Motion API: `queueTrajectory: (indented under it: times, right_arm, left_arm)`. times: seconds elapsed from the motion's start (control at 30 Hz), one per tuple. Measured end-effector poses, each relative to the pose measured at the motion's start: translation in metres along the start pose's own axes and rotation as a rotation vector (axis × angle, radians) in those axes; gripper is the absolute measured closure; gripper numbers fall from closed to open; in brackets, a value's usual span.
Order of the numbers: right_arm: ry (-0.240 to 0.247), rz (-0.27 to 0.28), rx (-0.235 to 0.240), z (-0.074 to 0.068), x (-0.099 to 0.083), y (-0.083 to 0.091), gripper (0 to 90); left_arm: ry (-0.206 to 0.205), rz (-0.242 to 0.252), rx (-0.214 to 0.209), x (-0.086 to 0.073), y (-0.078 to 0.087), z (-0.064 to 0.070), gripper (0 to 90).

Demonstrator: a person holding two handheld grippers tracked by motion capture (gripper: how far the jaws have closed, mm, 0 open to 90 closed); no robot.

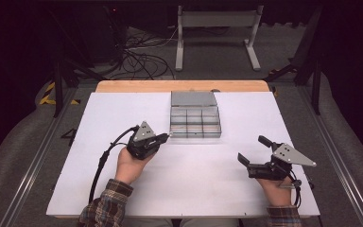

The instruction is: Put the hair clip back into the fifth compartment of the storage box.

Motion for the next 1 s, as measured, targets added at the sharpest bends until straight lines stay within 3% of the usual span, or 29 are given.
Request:
queueTrajectory:
  times: [1.0]
  right_arm:
    - [-0.02,0.018,0.002,0.001,0.004,0.002,0.0]
  left_arm:
    - [0.007,0.026,-0.029,0.011,-0.036,0.018,85.7]
Point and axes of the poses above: each handheld gripper's, and its own axes: y roughly backward along the jaws, x roughly out of its top, z roughly to its right, the point moved 10 cm from there along -y, roughly forward along the jaws, and after that the axes turned 12 degrees about z, right-handed, at the moved point
